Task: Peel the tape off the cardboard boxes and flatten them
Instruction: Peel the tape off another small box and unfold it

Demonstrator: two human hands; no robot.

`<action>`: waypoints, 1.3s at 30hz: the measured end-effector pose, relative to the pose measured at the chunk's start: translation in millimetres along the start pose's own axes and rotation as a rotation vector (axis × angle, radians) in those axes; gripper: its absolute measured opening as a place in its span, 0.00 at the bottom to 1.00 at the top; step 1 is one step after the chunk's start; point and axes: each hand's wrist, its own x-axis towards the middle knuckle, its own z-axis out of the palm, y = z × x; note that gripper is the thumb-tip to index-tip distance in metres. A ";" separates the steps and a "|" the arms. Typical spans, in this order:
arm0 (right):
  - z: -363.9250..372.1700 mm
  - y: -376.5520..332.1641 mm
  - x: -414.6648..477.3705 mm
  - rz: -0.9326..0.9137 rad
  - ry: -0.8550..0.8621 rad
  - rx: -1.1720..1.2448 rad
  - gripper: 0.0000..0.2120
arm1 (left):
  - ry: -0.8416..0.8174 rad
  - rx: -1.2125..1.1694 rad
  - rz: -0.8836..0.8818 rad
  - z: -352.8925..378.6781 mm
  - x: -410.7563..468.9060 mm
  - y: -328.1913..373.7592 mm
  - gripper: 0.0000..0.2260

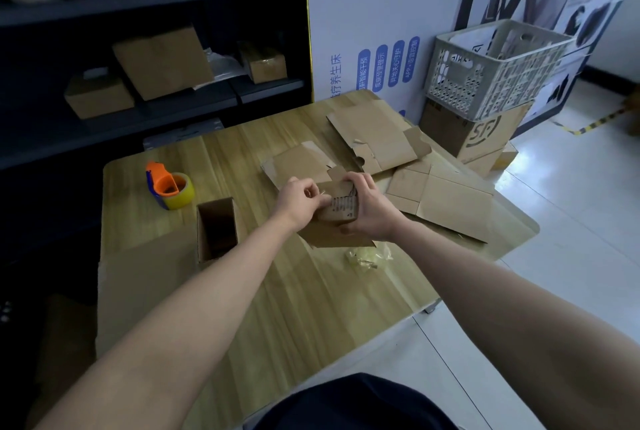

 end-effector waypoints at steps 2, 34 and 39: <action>-3.5 3.8 -1.5 0.006 0.022 0.024 0.45 | 0.052 -0.126 -0.004 -1.0 1.4 0.7 0.10; -103.7 109.8 -42.6 0.469 0.183 -0.471 0.39 | 0.615 -0.440 -0.375 45.5 32.7 -19.7 0.09; -101.3 109.7 -33.4 0.416 0.227 -0.415 0.42 | 0.319 -0.102 -0.007 105.2 19.4 -0.3 0.04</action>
